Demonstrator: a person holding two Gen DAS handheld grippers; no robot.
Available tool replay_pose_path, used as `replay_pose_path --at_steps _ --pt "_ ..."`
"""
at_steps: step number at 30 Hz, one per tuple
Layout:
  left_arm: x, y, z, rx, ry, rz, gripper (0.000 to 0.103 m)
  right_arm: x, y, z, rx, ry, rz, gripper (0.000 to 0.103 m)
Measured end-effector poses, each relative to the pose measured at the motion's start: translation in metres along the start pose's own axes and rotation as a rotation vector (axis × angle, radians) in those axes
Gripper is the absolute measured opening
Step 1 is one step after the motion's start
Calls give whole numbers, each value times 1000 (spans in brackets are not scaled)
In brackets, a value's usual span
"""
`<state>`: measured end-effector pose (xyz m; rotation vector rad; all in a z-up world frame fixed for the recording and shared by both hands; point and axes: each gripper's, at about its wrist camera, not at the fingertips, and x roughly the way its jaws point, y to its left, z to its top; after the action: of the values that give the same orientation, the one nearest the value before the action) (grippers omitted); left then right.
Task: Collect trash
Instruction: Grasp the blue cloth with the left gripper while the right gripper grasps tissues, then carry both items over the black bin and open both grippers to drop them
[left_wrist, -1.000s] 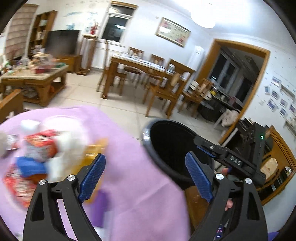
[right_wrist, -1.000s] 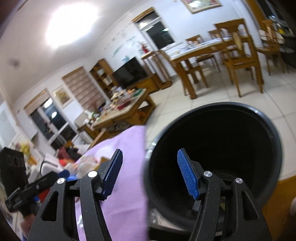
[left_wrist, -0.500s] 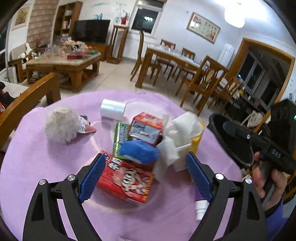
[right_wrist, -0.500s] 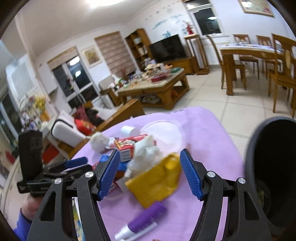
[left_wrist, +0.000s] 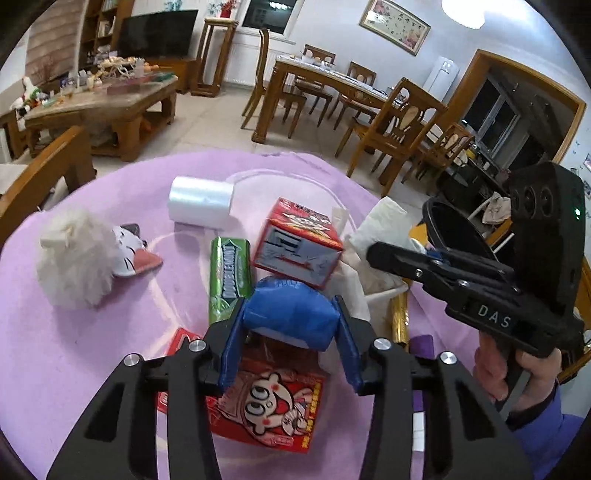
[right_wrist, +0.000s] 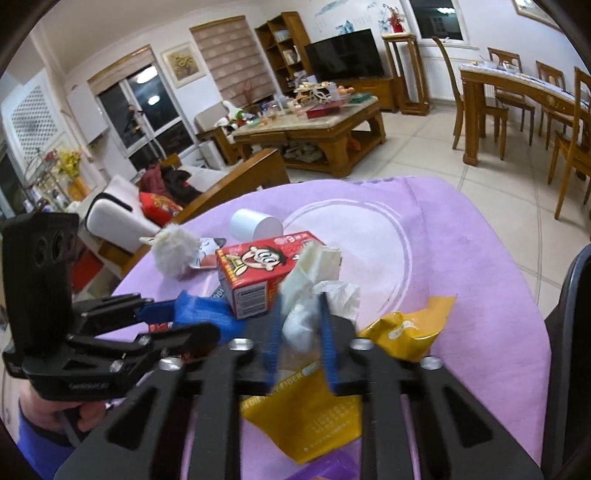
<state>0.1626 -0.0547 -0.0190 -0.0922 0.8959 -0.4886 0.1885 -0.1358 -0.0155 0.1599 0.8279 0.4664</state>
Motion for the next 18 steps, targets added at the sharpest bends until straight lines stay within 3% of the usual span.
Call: replay_pose_path --at_steps 8,12,18 --pt "-56 -19 -15 16 -192 11 44 -60 -11 -11 42 -153 90 6" --pt "-93 -29 -19 -7 -288 -45 44 -102 -10 -12 60 -249 154 6" --pt "-119 -53 -15 0 -360 -111 44 -165 -16 -14 65 -355 170 6"
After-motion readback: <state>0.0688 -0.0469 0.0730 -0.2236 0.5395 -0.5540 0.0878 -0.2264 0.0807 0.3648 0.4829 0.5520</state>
